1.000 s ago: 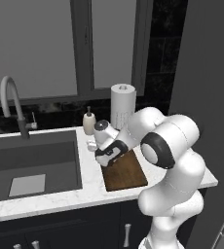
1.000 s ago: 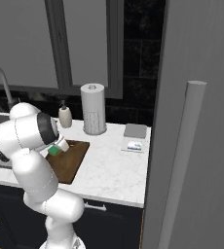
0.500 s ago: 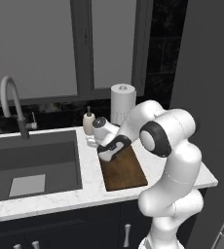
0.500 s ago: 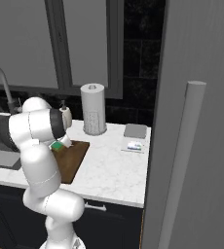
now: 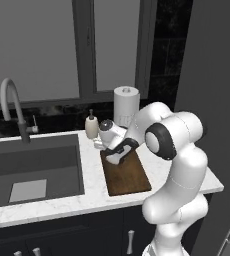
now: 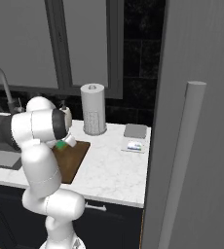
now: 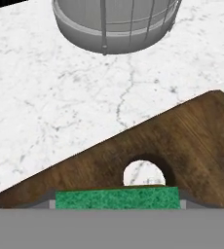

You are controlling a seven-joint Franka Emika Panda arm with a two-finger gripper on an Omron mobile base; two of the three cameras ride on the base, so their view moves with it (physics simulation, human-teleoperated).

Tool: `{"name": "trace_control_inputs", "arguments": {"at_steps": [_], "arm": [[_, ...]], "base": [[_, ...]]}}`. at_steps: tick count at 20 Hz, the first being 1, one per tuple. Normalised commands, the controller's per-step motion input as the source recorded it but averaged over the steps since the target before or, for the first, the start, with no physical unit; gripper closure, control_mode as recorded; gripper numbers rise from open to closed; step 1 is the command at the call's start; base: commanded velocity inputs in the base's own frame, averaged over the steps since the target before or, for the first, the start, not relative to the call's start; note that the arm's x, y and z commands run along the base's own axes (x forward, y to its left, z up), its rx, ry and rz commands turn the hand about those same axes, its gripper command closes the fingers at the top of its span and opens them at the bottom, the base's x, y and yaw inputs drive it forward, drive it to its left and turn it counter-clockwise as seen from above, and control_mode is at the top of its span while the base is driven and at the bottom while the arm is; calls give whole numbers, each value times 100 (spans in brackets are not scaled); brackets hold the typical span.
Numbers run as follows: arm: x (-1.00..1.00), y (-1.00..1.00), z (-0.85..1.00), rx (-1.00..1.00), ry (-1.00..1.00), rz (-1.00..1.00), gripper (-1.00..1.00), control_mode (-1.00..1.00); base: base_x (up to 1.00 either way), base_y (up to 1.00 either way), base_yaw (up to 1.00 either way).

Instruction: Pick up the sponge from the counter and clean the cutting board by briefly scrubbing or pressing down on the cutting board. Once finished, release the sponge.

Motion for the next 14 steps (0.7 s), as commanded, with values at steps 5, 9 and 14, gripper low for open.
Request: {"name": "trace_control_inputs", "arguments": {"at_steps": [5,9,14], "arm": [[0,-60,-23,0,-1,-7,100,-100],[0,-72,-22,0,-2,-6,100,-100],[-14,-65,-17,0,-4,-4,100,-100]], "base": [[0,0,0],[0,0,0],[0,0,0]]}}
